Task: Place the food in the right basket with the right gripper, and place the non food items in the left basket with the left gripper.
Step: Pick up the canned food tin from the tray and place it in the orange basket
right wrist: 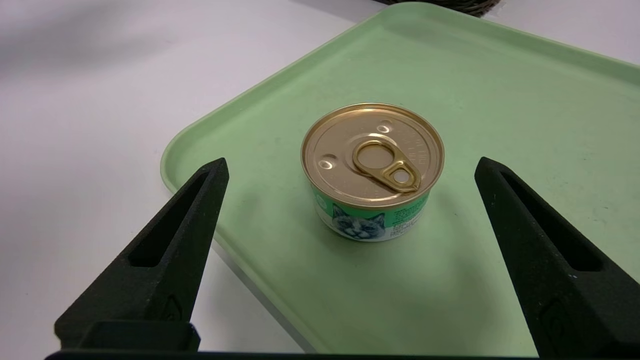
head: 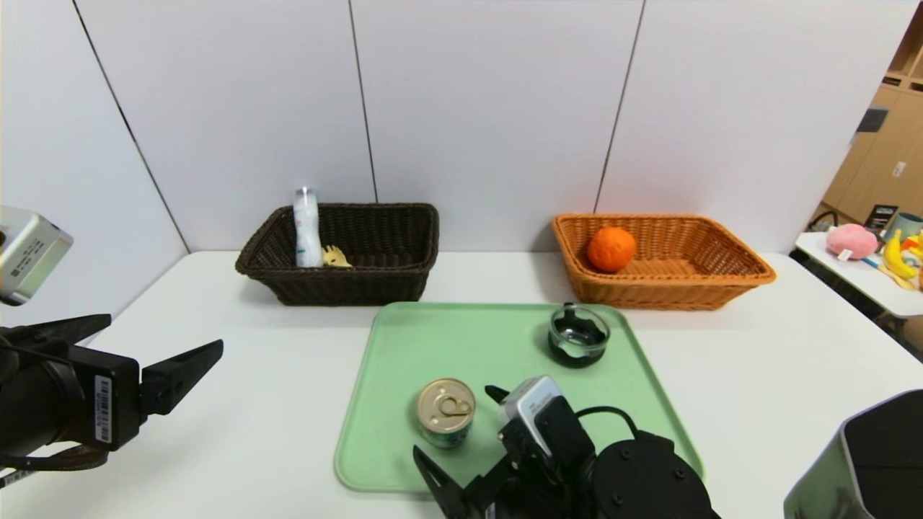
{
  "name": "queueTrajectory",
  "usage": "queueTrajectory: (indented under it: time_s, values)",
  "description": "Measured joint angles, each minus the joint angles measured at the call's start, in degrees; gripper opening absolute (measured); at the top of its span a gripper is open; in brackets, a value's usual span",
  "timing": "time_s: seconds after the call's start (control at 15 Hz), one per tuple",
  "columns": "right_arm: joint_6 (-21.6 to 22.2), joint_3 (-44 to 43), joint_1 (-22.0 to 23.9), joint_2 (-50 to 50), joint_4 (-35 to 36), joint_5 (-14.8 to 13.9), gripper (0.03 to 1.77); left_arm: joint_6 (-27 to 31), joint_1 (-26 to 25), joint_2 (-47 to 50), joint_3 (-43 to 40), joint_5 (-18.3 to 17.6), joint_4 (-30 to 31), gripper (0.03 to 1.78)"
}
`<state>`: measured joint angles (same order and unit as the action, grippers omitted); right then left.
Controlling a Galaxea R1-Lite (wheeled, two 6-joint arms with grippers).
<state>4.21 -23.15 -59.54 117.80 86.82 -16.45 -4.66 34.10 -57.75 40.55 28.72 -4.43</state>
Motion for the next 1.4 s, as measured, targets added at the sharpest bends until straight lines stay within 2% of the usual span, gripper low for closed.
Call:
queueTrajectory:
  time_s: [1.4]
  values:
    - [0.20, -7.33, 3.64, 8.08, -0.02, 0.74, 1.70, 0.15, 0.07, 0.44, -0.09, -0.09, -0.04, 1.69]
